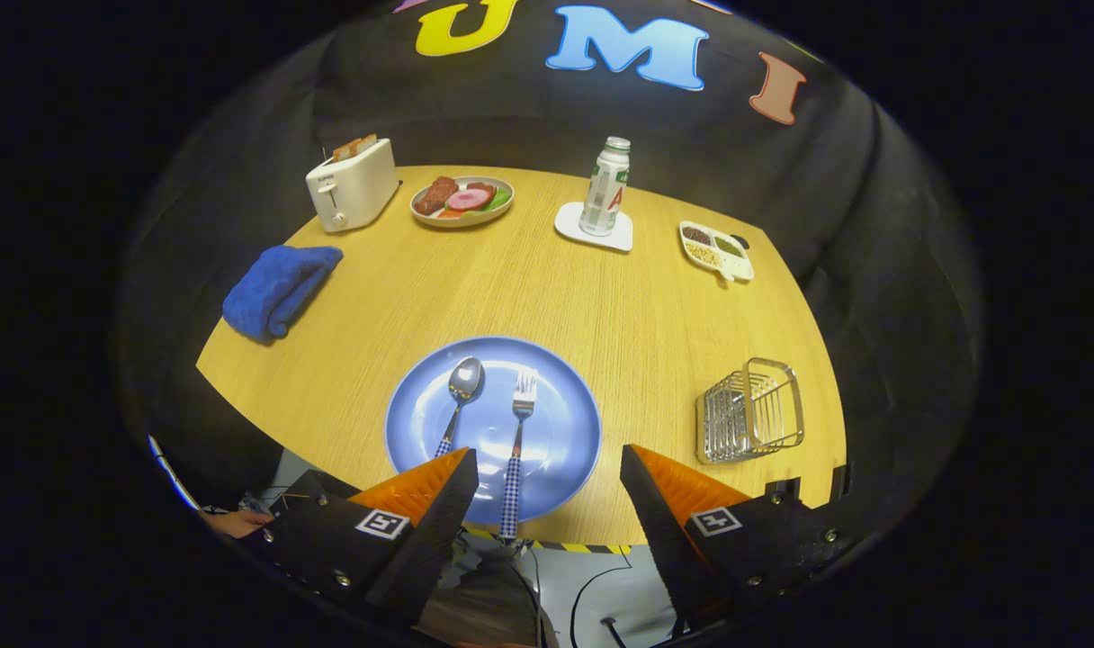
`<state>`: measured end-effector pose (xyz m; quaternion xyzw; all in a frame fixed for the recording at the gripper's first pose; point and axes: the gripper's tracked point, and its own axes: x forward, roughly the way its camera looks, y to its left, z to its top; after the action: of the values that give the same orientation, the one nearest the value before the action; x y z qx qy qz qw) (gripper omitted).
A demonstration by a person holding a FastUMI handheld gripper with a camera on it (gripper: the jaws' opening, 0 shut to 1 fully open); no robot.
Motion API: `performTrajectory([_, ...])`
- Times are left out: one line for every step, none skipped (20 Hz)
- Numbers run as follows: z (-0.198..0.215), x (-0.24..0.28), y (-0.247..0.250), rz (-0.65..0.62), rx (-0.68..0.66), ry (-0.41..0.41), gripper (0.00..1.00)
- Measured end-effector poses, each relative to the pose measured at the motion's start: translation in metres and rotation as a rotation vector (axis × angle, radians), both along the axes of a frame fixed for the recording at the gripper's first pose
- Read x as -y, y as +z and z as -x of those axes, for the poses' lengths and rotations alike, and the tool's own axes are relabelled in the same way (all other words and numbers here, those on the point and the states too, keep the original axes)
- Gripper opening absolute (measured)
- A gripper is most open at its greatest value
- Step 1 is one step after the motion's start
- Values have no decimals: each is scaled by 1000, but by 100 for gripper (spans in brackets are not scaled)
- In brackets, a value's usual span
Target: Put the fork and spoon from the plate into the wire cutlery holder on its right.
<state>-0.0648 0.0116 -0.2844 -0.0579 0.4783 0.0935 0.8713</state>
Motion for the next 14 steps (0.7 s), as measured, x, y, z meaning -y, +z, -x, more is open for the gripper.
performTrajectory([4, 0, -6, 0, -28, -1, 98])
performTrajectory([6, -1, -11, -3, -54, -3, 98])
performTrajectory([9, -1, -16, -9, -77, -7, 97])
performTrajectory([11, -2, -20, -16, -96, -9, 98])
performTrajectory([13, -3, -24, -19, -116, -8, 91])
performTrajectory([13, -4, -28, -17, -133, -7, 89])
performTrajectory([15, -4, -34, -6, -150, -7, 88])
performTrajectory([17, -5, -39, 6, -171, -5, 88])
performTrajectory([17, -8, -45, 8, -192, -3, 88])
performTrajectory([19, -10, -49, 11, -211, -3, 87])
performTrajectory([19, -11, -53, 21, -227, -1, 82])
performTrajectory([18, -14, -58, 26, -235, 5, 82])
performTrajectory([20, -15, -63, 39, -259, 14, 77])
performTrajectory([22, -16, -65, 43, -285, 21, 68])
